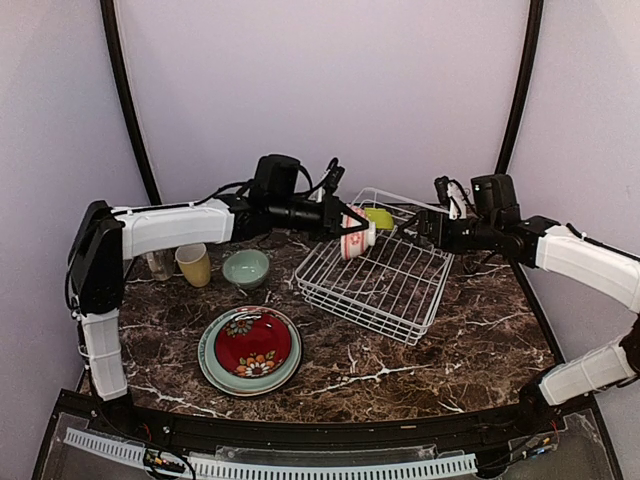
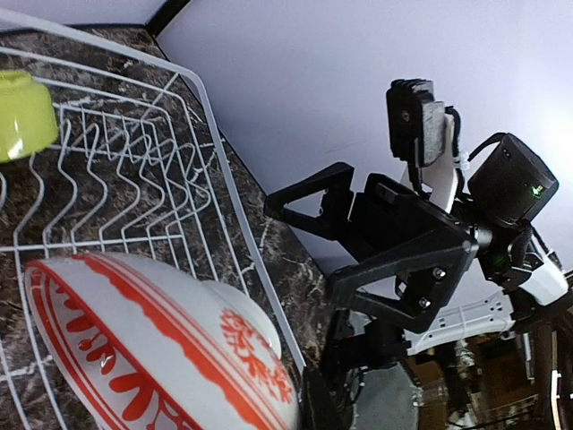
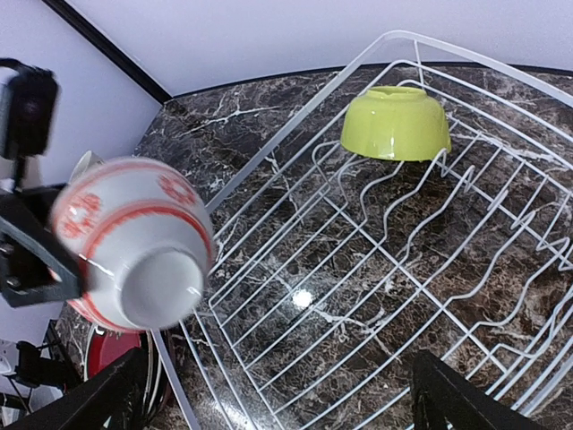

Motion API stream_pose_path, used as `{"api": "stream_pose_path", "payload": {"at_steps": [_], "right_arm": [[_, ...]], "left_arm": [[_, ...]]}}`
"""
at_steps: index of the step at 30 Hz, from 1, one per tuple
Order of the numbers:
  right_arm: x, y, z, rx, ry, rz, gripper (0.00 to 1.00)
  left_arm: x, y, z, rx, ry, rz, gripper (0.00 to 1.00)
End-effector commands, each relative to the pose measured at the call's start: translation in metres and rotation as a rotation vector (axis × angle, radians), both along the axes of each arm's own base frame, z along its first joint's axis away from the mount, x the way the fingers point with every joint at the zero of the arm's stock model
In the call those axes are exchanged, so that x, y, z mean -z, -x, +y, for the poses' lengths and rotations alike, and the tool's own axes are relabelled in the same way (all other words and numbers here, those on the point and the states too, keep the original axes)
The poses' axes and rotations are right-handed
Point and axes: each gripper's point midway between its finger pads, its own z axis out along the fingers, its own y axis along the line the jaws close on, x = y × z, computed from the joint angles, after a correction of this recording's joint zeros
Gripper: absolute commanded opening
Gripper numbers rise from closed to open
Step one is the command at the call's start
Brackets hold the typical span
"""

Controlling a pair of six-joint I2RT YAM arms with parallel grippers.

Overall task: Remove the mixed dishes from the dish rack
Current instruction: Place the bowl in the bowl.

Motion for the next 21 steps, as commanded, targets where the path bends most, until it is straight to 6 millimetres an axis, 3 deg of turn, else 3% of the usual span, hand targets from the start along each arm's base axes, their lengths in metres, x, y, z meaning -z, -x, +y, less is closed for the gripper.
{"api": "stream_pose_path", "payload": {"at_steps": [1,2,8,13,17,21], "right_arm": [[0.004,-0.005,-0.010,0.034,0.066,-0.007,0.99],[0.004,-0.006,-0.010,0.031,0.071,-0.005,0.99],[0.008,-0.020,-0.023,0.115,0.139,-0.023,0.99],[-0.005,-0.018,-0.023,0.137,0.075,-0.064,0.99],[-0.029,-0.015,-0.024,0.143,0.009,-0.132,0.99],[-0.056,-0.008,-0.019,0.069,-0.056,-0.228,0.99]], "left_arm": [[-0.056,-0.003,0.047,-0.074,-0.252,-0.354,0.01],[-0.054,-0.001,0.058,-0.084,-0.319,-0.362,0.01],[-0.067,-0.036,0.139,-0.326,-0.720,-0.630,0.01],[-0.039,-0.058,0.203,-0.403,-1.015,-0.648,0.01],[-0.003,-0.068,0.227,-0.383,-1.138,-0.609,0.01],[0.025,-0.075,0.235,-0.357,-1.217,-0.571,0.01]]}}
